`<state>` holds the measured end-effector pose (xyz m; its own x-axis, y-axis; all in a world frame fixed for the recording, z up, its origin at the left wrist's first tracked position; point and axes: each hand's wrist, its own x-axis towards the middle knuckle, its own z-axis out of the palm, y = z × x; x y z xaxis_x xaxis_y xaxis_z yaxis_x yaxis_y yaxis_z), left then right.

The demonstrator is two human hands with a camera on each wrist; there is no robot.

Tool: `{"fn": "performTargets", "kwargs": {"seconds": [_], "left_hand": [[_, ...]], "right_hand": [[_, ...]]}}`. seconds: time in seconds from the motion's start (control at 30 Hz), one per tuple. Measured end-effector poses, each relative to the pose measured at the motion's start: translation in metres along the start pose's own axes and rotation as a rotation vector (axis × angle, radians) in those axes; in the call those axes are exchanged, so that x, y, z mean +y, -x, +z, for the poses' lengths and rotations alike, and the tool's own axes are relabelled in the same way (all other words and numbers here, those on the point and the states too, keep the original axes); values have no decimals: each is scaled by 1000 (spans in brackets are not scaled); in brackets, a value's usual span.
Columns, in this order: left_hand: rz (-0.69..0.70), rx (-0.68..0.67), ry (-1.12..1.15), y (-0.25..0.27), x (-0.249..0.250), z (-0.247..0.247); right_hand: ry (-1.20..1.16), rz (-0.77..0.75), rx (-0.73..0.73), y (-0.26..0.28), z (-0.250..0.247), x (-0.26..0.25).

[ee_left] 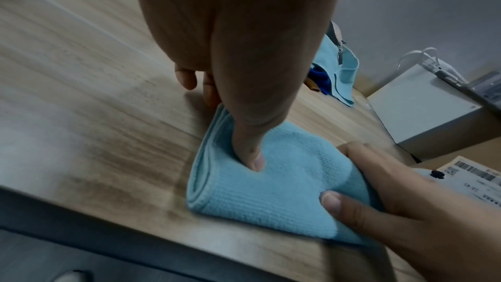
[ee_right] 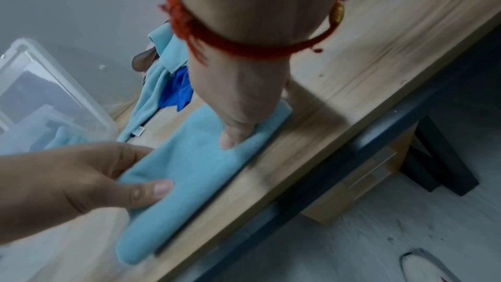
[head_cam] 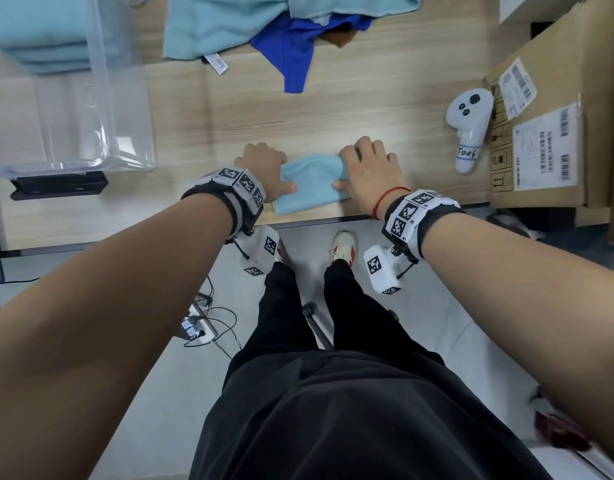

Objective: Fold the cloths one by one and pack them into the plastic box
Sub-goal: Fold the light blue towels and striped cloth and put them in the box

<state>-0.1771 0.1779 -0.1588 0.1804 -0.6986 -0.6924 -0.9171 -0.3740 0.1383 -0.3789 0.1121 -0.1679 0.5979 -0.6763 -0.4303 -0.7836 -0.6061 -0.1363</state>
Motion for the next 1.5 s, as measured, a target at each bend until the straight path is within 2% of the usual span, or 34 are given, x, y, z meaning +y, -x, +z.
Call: {"fn": "performTargets", "kwargs": {"seconds": [0.13, 0.23, 0.33, 0.5, 0.73, 0.9, 1.1, 1.33, 1.5], "left_hand": [[42, 3, 28, 9, 17, -2], [56, -33, 174, 20, 20, -10], [103, -101, 350, 29, 18, -24], [158, 55, 334, 60, 20, -73], [67, 275, 387, 103, -12, -130], [53, 382, 359, 129, -65, -164], [13, 414, 284, 141, -156, -199], [-19, 421, 188, 135, -281, -235], [-10, 452, 68, 116, -336, -235]], "right_hand": [[-236, 25, -163, -1, -7, 10], [-391, 26, -274, 4, -20, 21], [-457, 5, -299, 5, -38, 30], [-503, -111, -288, -4, -95, 28], [-586, -233, -176, -23, -163, -14], [-494, -307, -69, -43, -205, -63], [-449, -372, 25, -80, -230, -139], [-364, -356, 98, -135, -238, -256], [-229, -289, 102, -166, -217, -310]]}}
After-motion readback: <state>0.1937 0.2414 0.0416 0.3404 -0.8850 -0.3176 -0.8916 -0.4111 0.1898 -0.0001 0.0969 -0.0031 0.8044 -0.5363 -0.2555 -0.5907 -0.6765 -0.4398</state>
